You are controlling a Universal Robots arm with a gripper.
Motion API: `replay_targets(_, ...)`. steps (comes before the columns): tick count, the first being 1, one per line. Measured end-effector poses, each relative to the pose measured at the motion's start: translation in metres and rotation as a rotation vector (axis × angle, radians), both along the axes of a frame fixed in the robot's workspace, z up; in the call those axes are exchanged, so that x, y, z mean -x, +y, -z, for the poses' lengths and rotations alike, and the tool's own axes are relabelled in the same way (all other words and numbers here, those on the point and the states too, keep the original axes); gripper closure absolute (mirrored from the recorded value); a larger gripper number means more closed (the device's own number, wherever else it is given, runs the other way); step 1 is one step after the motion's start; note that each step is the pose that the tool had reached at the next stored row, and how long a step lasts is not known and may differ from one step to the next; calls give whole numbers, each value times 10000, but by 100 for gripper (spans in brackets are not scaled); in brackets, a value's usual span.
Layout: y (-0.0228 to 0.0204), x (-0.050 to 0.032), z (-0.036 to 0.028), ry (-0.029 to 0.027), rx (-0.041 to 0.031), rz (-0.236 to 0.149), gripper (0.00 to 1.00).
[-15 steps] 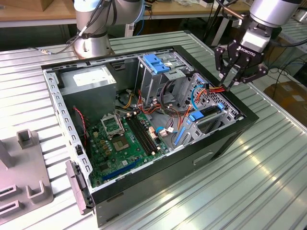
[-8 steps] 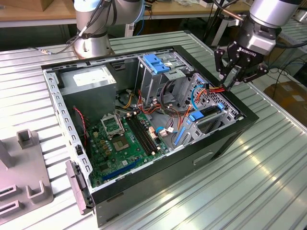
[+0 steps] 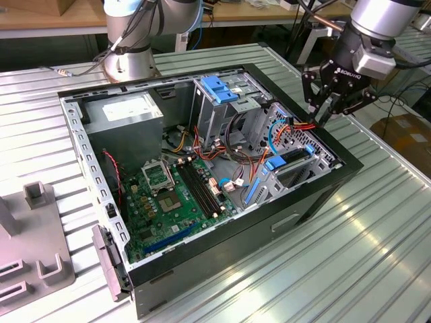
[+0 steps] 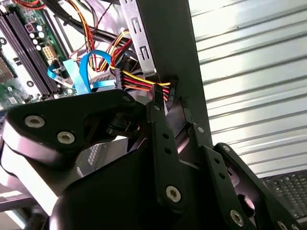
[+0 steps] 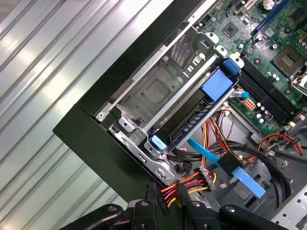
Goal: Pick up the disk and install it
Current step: 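Insert the first disk wire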
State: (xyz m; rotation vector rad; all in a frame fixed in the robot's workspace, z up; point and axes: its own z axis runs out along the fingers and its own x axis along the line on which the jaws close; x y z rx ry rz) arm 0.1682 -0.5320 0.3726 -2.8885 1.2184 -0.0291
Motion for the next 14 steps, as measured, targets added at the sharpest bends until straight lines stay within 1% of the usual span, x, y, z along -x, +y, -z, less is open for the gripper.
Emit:
replay_targets(3,0,-10,7,0,10,-421,70)
replay_targets(6,0,-22,14,-6,23,-714,70)
replay_targets(7,0,-28,18,-11,39,-836,70)
replay_targets(9,0,-35,22,-12,40,-1045,70)
replay_targets(10,0,-38,26,-14,42,-1353,70)
replay_targets(13,0,-40,33,-18,41,-1813,70)
replay_targets(14,1,-40,36,-22,40,-1866,70)
